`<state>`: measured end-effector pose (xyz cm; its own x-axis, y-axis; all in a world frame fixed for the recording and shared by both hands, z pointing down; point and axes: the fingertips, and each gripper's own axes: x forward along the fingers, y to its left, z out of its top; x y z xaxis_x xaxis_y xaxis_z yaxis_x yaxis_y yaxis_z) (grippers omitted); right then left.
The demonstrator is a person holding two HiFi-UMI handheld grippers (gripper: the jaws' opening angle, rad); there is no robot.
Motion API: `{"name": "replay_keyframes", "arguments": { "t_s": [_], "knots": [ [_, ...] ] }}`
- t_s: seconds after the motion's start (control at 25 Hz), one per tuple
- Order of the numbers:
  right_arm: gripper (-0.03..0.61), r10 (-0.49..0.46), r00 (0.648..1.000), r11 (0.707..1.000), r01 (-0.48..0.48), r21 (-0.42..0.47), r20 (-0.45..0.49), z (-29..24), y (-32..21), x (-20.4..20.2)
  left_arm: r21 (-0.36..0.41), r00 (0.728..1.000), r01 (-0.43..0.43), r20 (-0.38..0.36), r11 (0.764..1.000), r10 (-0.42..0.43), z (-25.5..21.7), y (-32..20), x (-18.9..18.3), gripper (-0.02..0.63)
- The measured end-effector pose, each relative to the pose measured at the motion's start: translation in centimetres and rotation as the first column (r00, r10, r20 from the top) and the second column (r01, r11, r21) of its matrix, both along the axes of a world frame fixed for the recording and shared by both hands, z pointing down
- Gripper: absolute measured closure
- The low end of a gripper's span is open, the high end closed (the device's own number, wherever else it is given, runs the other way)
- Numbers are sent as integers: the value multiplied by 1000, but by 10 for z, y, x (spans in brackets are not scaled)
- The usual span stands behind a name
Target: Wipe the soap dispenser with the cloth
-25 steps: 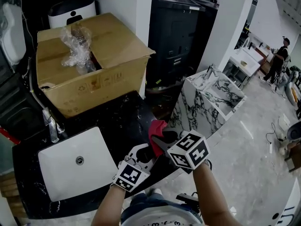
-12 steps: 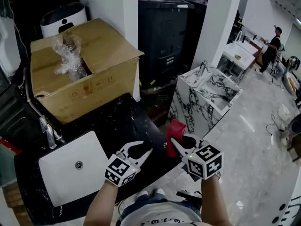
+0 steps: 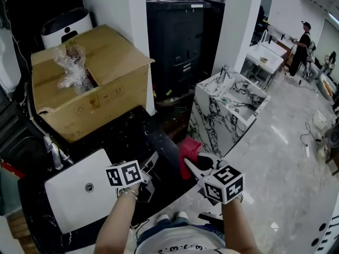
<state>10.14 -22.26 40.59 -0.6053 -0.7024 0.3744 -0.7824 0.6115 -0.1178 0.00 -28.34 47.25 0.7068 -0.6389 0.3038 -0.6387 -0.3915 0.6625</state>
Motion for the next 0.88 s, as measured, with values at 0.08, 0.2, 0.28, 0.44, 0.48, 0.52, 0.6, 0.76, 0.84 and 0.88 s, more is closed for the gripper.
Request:
{"name": "replay_keyframes", "arguments": {
  "t_s": [0.08, 0.2, 0.28, 0.44, 0.48, 0.52, 0.6, 0.76, 0.84, 0.88],
  "knots": [
    [523, -39, 999, 999, 39, -10, -10, 10, 1, -17, -7, 1000, 16, -7, 1000, -16, 2, -2, -2, 520],
    [523, -93, 994, 996, 92, -20, -61, 29, 0, -43, -9, 1000, 22, -11, 1000, -22, 2, -4, -2, 520],
    [523, -111, 988, 994, 108, -31, -104, 42, -4, -56, -4, 1000, 19, -8, 1000, -19, 2, -3, -2, 520],
    [525, -90, 985, 994, 81, -68, -144, 58, -10, -57, -6, 999, 28, -16, 1000, -28, 3, -4, -3, 520],
    [525, -86, 986, 994, 75, -80, -144, 60, -9, -56, -7, 999, 31, -19, 999, -31, 3, -5, -3, 520],
    [525, -82, 986, 993, 69, -93, -147, 62, -7, -54, -5, 999, 34, -20, 999, -34, 2, -5, -4, 520],
    [525, -71, 985, 991, 51, -128, -156, 70, 0, -49, -1, 999, 36, -22, 999, -36, 2, -5, -5, 520],
    [525, -49, 983, 978, 11, -207, -179, 93, 20, -37, -3, 999, 34, -27, 999, -34, 2, -5, -5, 520],
    [525, -44, 980, 972, -3, -236, -196, 103, 26, -32, -2, 999, 34, -30, 999, -34, 3, -6, -5, 520],
    [525, -41, 980, 970, -8, -244, -197, 106, 28, -30, -1, 999, 35, -32, 999, -35, 3, -6, -5, 520]
  ]
}}
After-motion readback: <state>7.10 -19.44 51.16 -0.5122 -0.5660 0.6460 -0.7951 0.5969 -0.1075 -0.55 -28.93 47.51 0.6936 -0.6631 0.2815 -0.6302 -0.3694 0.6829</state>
